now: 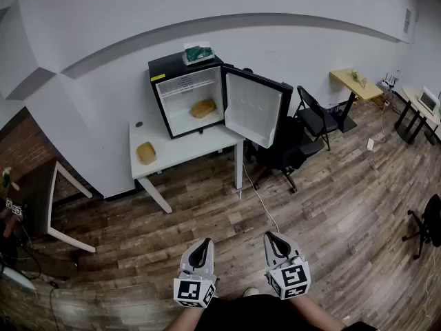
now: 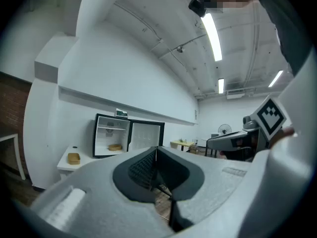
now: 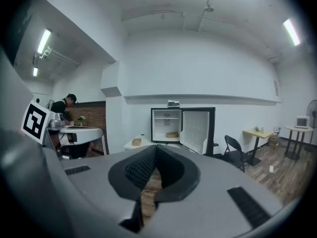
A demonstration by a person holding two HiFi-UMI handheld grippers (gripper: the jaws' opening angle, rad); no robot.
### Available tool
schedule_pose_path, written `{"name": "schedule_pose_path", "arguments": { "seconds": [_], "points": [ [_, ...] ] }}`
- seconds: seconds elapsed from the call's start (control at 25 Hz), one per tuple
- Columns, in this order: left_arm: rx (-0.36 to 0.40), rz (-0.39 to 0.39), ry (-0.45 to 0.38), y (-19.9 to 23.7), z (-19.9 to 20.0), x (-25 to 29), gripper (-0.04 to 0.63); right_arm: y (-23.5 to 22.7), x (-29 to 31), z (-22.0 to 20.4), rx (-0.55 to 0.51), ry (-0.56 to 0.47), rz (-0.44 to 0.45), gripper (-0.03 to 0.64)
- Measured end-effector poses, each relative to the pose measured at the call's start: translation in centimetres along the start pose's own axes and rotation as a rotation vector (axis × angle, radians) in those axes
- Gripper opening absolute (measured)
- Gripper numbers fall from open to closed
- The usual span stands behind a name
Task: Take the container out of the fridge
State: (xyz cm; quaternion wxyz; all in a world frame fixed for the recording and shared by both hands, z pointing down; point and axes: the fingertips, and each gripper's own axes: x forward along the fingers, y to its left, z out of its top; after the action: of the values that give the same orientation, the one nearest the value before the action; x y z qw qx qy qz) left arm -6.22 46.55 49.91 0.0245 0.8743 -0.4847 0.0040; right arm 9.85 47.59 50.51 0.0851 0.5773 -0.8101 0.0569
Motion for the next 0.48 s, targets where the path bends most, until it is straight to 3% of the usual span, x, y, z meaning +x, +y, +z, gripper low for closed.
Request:
{"name": "schedule_pose_path", "arguments": {
  "seconds": [0.48],
  "points": [
    [0.002,0.015,0.026,-1.9,-1.0,2.6,0.017,-3.2,0.2,-1.9,0.051,-0.009,0.017,0.000]
  ]
}}
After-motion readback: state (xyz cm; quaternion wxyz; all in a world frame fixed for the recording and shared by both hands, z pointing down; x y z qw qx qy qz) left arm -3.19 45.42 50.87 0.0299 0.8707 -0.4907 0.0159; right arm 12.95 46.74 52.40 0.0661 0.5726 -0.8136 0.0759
